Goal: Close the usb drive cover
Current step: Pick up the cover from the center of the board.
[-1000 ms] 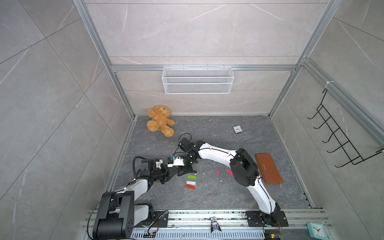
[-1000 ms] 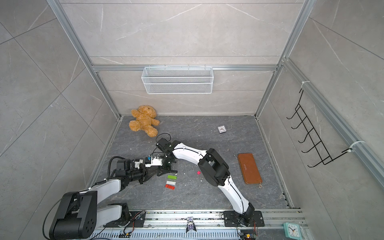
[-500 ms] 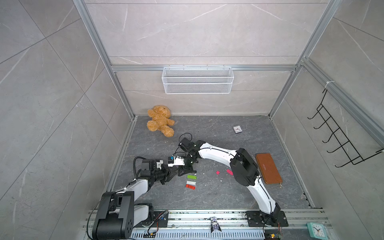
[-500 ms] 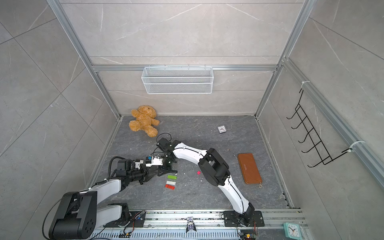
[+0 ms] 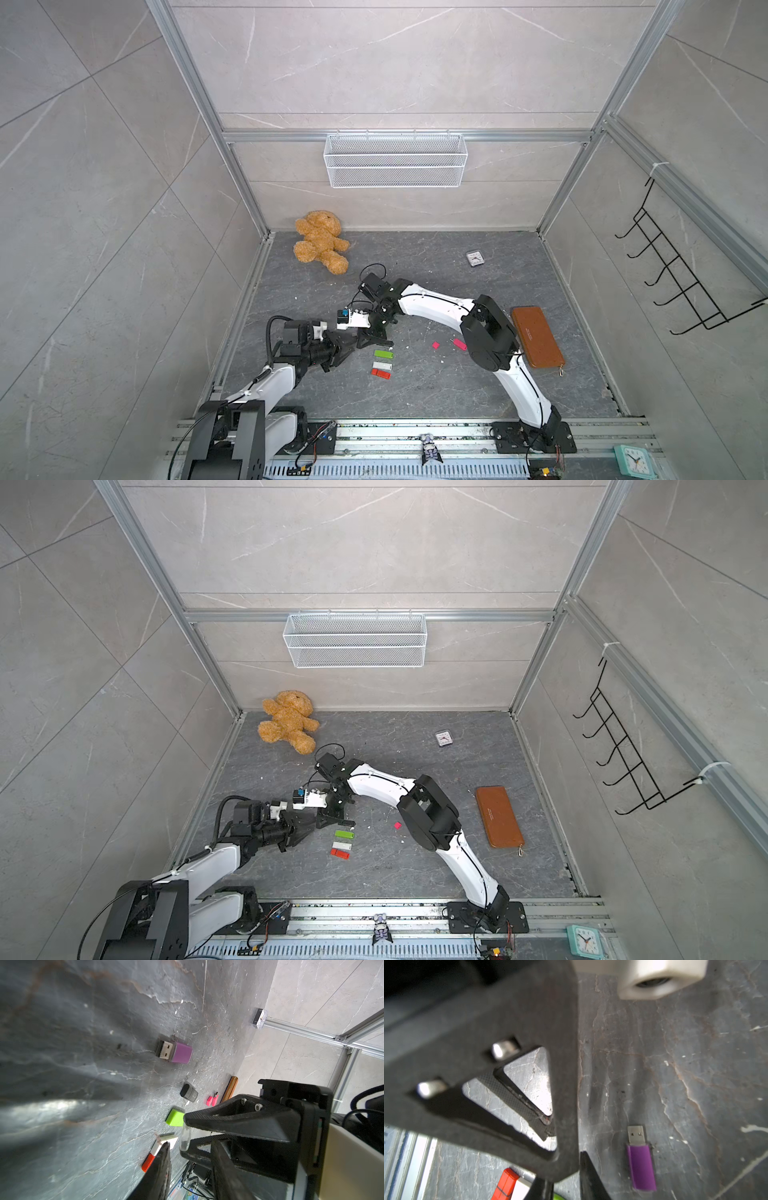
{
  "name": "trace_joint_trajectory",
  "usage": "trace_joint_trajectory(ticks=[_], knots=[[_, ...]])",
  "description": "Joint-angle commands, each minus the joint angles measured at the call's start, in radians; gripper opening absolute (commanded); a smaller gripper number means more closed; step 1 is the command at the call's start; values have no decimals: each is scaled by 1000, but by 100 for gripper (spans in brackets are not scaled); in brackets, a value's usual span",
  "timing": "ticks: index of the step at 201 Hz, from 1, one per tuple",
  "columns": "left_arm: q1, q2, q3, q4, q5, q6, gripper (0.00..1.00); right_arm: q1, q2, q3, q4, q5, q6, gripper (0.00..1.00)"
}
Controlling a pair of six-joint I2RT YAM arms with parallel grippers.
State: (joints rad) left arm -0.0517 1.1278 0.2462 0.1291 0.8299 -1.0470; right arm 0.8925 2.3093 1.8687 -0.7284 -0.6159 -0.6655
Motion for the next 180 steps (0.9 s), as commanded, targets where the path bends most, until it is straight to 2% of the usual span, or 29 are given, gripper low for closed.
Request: trace_joint_trajectory(ticks=[1,121,180], knots=[[-7,3,-6,-35,43,10,36,-3,-25,-8,43,-14,20,24],[-23,136,19,90,34,-34,34,-3,-51,-52,151,-51,88,24],[-30,179,24,130,28,-49,24,-3,-50,-60,197,-58,125,24]])
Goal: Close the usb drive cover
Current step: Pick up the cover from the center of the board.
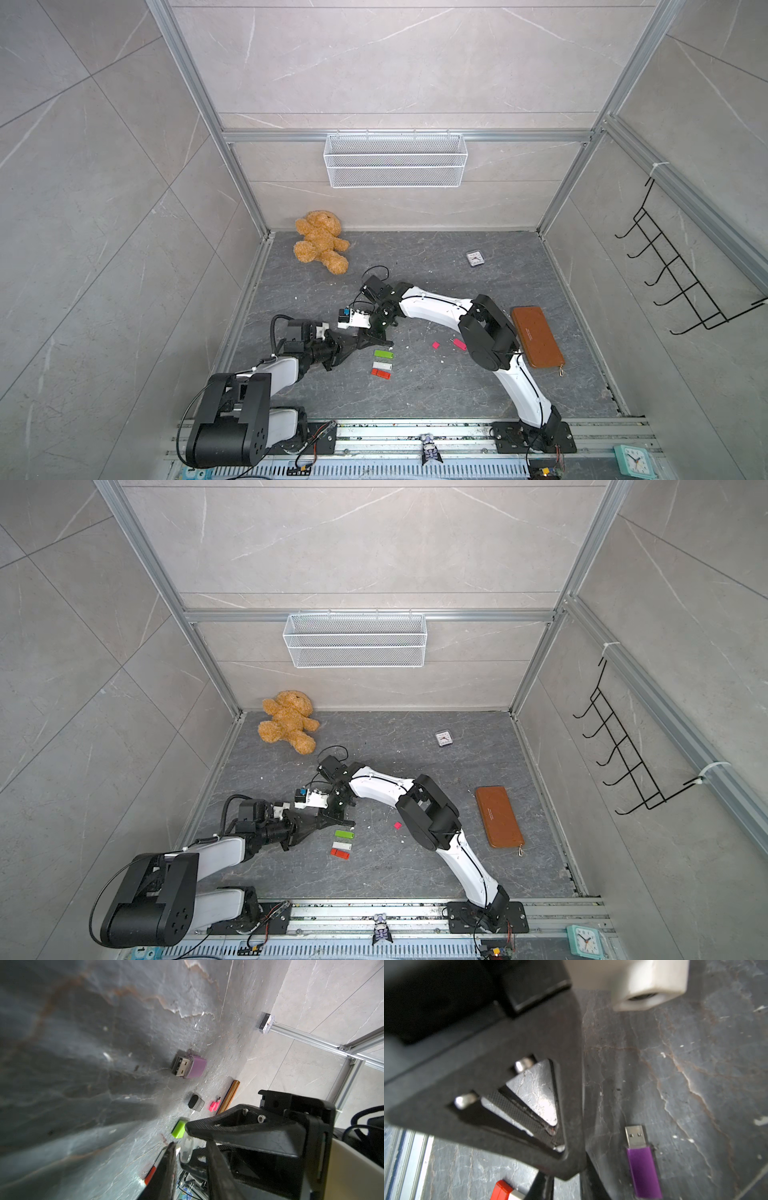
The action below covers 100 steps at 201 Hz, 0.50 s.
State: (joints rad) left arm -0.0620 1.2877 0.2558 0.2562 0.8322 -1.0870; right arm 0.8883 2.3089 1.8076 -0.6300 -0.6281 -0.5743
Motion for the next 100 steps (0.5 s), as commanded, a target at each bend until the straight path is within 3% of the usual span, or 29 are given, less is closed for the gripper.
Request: trace_joint_trajectory(ticks=[1,100], knots=[[-19,19,14,4,25,-9,24,2,-50,1,100,-46,34,24],[-21,15,7,17,20,-21,4,-3,-37,20,147,-49,81,23]])
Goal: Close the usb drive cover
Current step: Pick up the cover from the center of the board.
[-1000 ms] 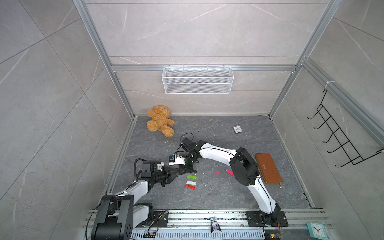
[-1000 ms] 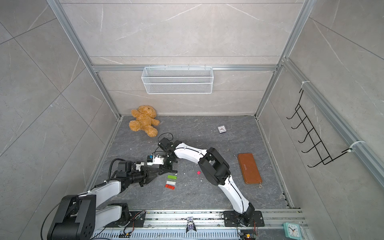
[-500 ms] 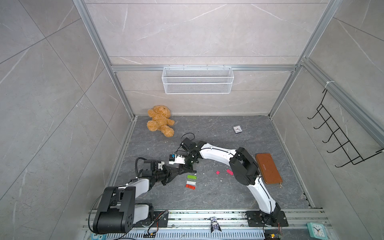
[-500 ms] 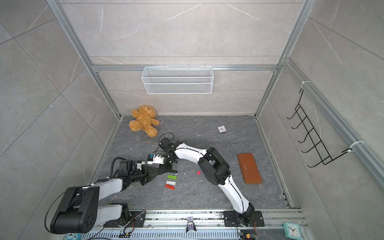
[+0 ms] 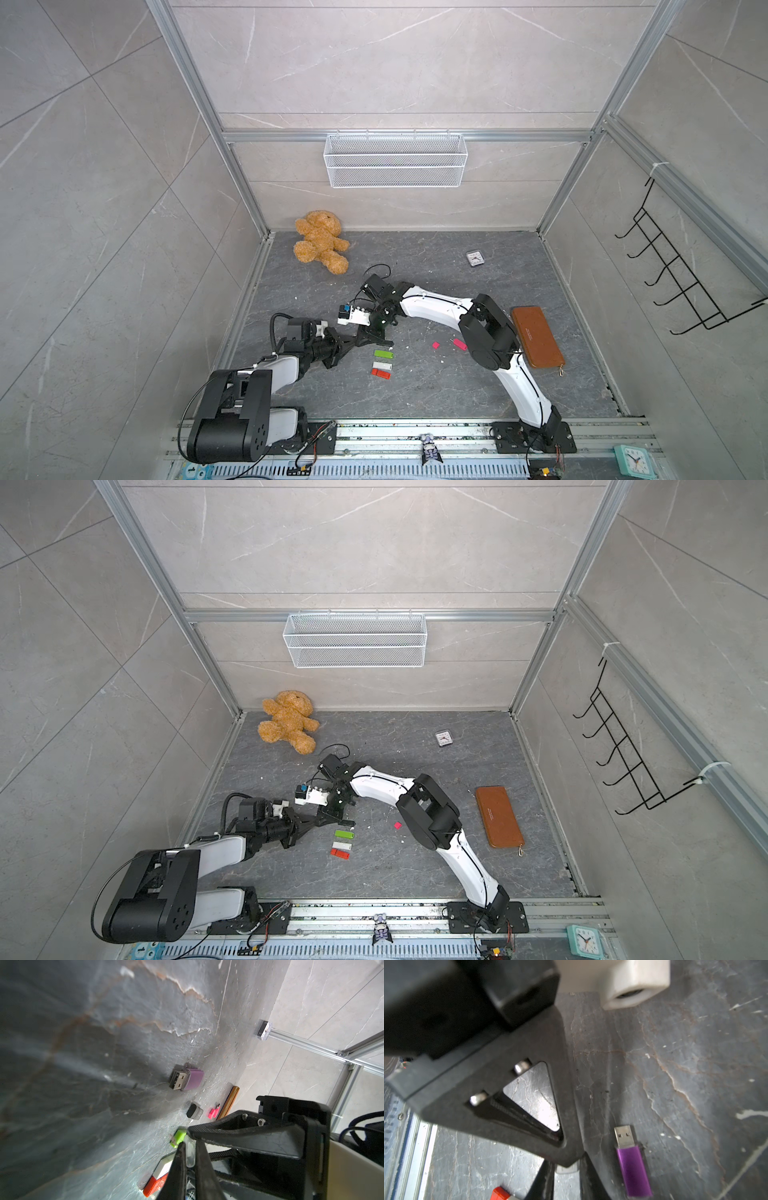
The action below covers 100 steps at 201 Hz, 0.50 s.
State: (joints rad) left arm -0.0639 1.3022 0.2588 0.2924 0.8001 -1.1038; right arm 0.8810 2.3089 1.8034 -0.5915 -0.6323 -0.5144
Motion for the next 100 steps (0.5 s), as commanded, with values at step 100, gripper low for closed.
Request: trace_joint_trajectory(ticks=[100], knots=[[-15,-111,45,-193,-6,74,0,-22,-73,15,-73,106,-177,44]])
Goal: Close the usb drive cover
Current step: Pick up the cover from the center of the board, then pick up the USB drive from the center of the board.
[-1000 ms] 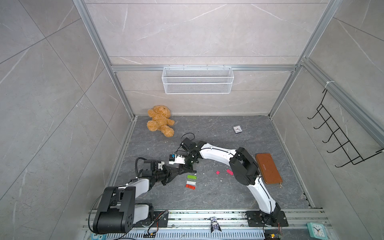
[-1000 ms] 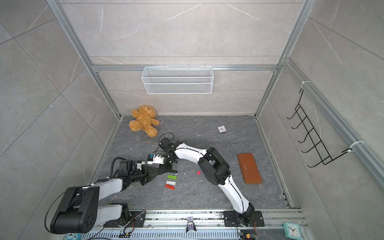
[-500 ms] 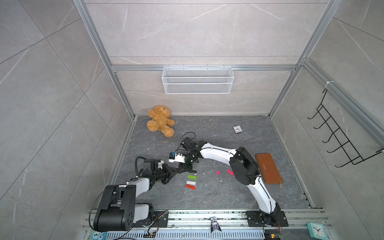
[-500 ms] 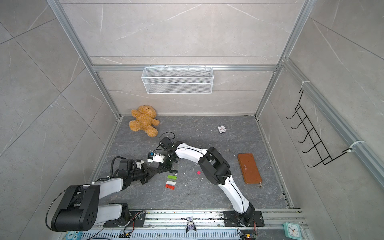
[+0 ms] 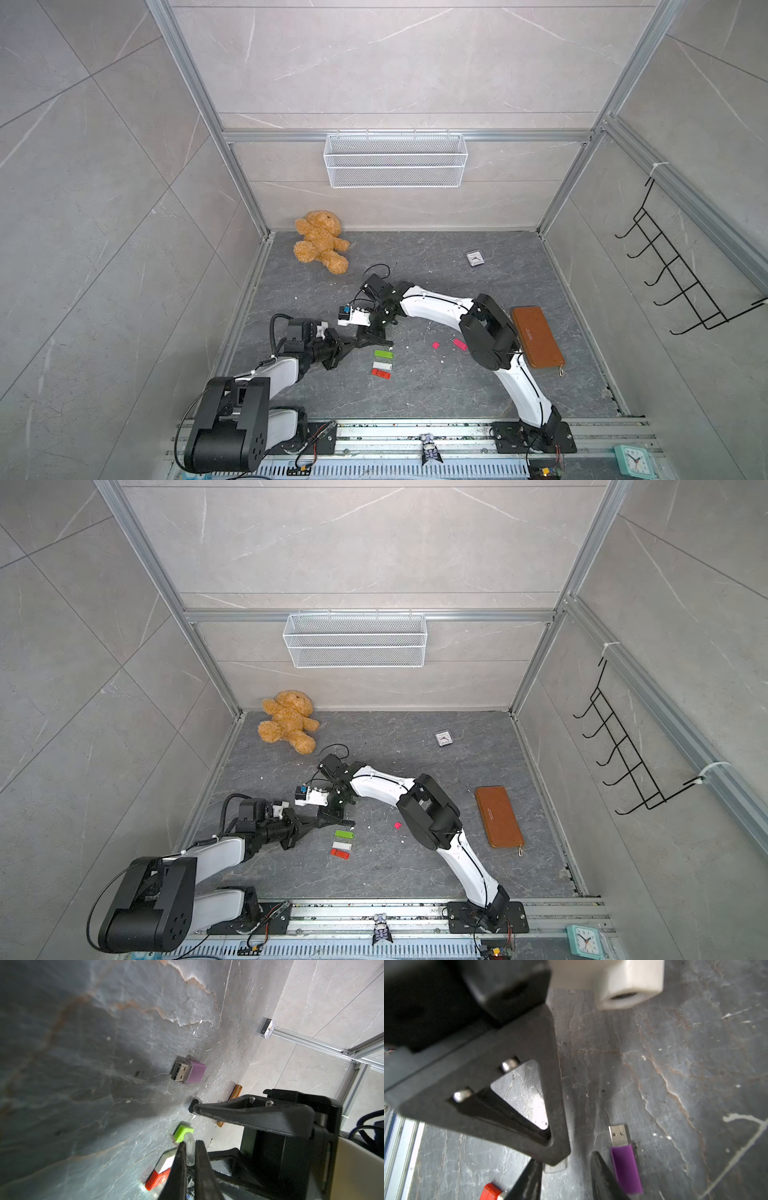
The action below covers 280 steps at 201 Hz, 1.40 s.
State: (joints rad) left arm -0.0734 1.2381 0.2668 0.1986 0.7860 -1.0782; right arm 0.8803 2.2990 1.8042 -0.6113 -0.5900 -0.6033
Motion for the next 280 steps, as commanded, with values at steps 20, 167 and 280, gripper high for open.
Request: trace_joint_trajectory(ticks=[20,167,280], knots=[[0,-68,50,-143,-8,66,0,-33,-71,14,-76,68,-114,46],[138,-175,93,-346,0,154,0,-25,124,257,-178,127,-141,51],[190,-196,109,-390,20,181,0,9,161,239,-184,302,-197,48]])
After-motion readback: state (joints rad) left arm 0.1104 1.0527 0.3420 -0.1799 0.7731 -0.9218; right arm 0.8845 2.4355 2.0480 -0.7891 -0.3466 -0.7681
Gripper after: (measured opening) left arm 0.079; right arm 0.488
